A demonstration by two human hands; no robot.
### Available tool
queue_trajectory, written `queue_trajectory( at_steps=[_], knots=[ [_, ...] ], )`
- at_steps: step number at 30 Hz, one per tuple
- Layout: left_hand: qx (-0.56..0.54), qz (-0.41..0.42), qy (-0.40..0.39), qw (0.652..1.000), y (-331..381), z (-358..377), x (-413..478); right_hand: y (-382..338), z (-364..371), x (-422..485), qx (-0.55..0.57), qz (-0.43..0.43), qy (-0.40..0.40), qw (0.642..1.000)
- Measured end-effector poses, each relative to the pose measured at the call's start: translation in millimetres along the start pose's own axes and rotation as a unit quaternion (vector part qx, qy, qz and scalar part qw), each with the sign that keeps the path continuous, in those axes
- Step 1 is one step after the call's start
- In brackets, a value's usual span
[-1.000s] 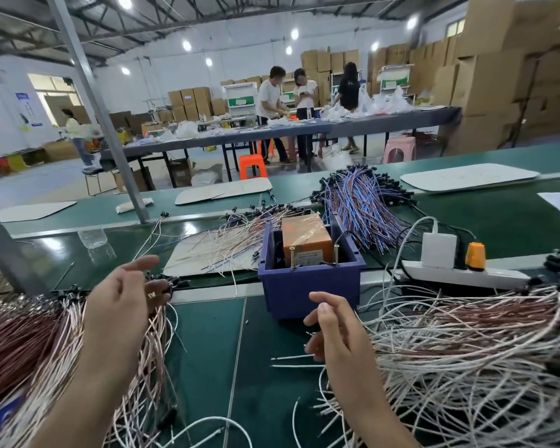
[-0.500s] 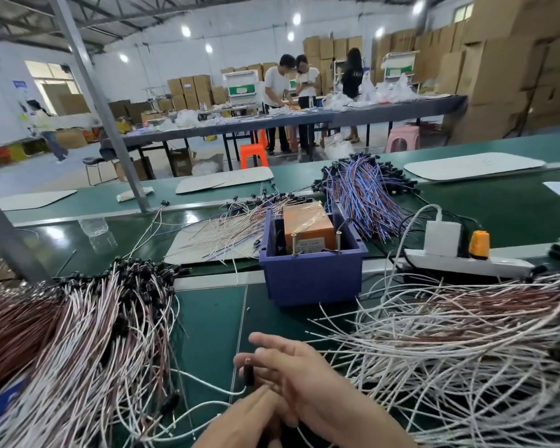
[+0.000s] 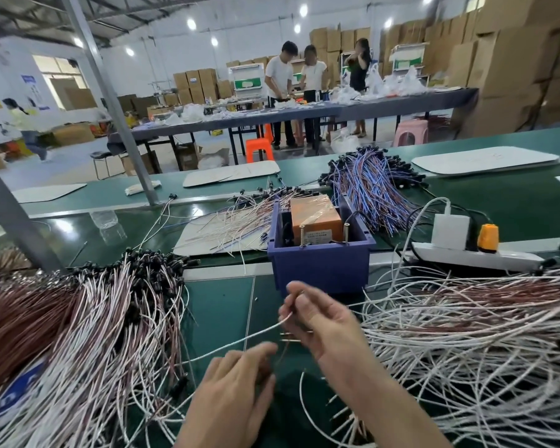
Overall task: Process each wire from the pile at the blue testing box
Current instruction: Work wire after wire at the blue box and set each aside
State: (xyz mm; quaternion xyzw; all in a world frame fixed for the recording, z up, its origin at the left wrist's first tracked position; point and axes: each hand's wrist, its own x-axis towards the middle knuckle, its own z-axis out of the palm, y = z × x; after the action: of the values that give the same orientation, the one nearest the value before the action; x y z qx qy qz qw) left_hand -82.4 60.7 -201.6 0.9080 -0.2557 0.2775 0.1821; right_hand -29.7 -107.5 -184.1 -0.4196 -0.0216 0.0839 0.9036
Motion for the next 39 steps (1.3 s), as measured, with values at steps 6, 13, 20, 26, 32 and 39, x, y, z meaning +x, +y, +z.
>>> queue_trajectory(
  at_steps=[6, 13, 20, 26, 32, 39],
  knots=[
    [0.038, -0.087, -0.063, 0.993, 3, -3, 15, -47, -30, 1, 0.198, -0.078, 0.051, 0.976],
    [0.073, -0.166, -0.141, 0.973, -2, 13, 41, -71, -58, -9, 0.222, -0.180, 0.014, 0.958],
    [-0.207, -0.227, 0.040, 0.951, 6, 18, 68, -68, -54, -7, 0.120, -0.167, 0.105, 0.973],
    [-0.523, -0.376, 0.000, 0.765, 21, 23, 74, -67, -51, -12, 0.130, -0.196, 0.084, 0.968],
    [-0.598, -0.312, -0.275, 0.685, 31, 13, 63, -76, -51, -22, 0.170, -0.249, 0.031, 0.953],
    [-0.615, -0.301, -0.312, 0.658, 58, 23, 61, -73, -48, -25, 0.201, -0.225, -0.013, 0.953]
  ],
)
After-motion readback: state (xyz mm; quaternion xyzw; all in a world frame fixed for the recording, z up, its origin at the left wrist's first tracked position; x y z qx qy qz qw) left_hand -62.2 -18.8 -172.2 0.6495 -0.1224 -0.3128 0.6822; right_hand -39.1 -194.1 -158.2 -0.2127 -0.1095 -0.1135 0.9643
